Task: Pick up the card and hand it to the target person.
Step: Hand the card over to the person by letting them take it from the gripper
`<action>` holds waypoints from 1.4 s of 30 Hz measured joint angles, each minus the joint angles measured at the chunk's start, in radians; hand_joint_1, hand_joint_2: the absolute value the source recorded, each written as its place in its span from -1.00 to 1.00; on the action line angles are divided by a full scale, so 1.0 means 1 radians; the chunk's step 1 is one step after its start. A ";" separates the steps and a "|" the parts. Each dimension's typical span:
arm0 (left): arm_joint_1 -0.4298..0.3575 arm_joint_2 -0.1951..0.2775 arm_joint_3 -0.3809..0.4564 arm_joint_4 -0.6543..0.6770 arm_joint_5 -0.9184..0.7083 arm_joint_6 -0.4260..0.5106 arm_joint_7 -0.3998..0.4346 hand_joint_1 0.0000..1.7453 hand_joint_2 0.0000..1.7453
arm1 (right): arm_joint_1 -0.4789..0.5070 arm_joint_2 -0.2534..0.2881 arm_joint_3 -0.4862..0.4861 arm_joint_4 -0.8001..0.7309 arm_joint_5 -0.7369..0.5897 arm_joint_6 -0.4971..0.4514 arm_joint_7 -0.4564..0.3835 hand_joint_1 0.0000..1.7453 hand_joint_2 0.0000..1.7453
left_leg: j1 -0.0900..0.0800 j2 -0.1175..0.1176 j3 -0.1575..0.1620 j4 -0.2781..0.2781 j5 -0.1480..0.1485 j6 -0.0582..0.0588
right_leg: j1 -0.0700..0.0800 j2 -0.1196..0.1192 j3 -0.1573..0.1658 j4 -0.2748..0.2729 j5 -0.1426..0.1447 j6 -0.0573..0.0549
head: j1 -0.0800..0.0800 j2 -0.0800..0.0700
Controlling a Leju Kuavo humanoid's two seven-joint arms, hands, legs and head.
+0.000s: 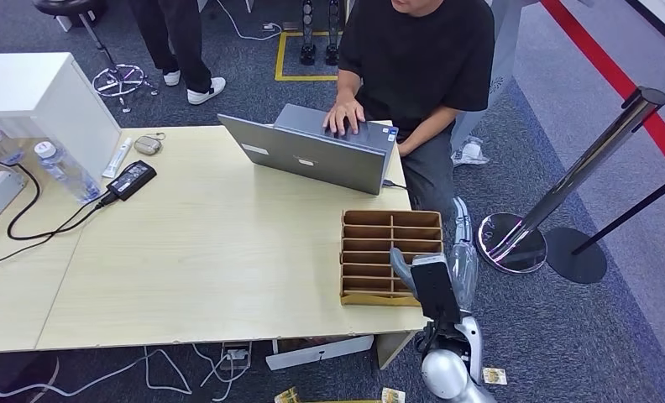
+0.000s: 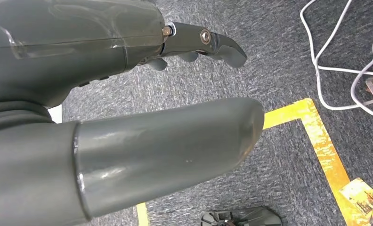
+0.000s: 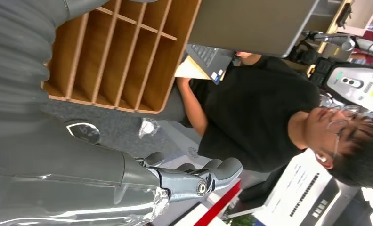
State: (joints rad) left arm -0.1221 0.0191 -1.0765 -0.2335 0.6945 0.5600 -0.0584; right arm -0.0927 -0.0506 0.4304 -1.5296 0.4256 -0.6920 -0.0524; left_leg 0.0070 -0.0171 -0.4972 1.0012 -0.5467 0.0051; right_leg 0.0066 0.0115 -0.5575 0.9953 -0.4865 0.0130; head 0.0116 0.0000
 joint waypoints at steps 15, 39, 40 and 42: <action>0.000 0.000 0.004 0.000 0.010 0.008 0.000 -1.00 -1.00 | 0.043 0.059 -0.014 -0.011 -0.108 0.000 -0.053 -1.00 1.00 | -0.001 0.001 0.000 0.000 0.000 0.000 | -0.001 0.001 0.000 0.000 0.000 0.000 | 0.000 0.000; 0.000 -0.005 0.036 0.000 0.045 0.015 0.004 -1.00 -1.00 | 0.123 0.071 -0.011 -0.012 -0.086 0.001 -0.027 -1.00 1.00 | -0.001 0.001 0.000 0.000 0.000 0.000 | -0.001 0.001 0.000 0.000 0.000 0.000 | 0.000 0.000; 0.000 -0.005 0.036 0.000 0.045 0.016 0.004 -1.00 -1.00 | 0.123 0.071 -0.011 -0.012 -0.083 0.001 -0.027 -1.00 1.00 | -0.001 0.001 0.000 0.000 0.000 0.000 | -0.001 0.001 0.000 0.000 0.000 0.000 | 0.000 0.000; 0.000 -0.005 0.036 0.000 0.045 0.018 0.004 -1.00 -1.00 | 0.124 0.071 -0.011 -0.012 -0.078 0.001 -0.026 -1.00 1.00 | -0.001 0.001 0.000 0.000 0.000 0.000 | -0.001 0.001 0.000 0.000 0.000 0.000 | 0.000 0.000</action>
State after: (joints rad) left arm -0.1217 0.0137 -1.0404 -0.2335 0.7393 0.5777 -0.0546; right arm 0.0314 0.0206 0.4192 -1.5414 0.3471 -0.6912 -0.0781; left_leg 0.0063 -0.0161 -0.4969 1.0016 -0.5466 0.0052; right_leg 0.0060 0.0124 -0.5576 0.9952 -0.4861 0.0134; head 0.0115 0.0000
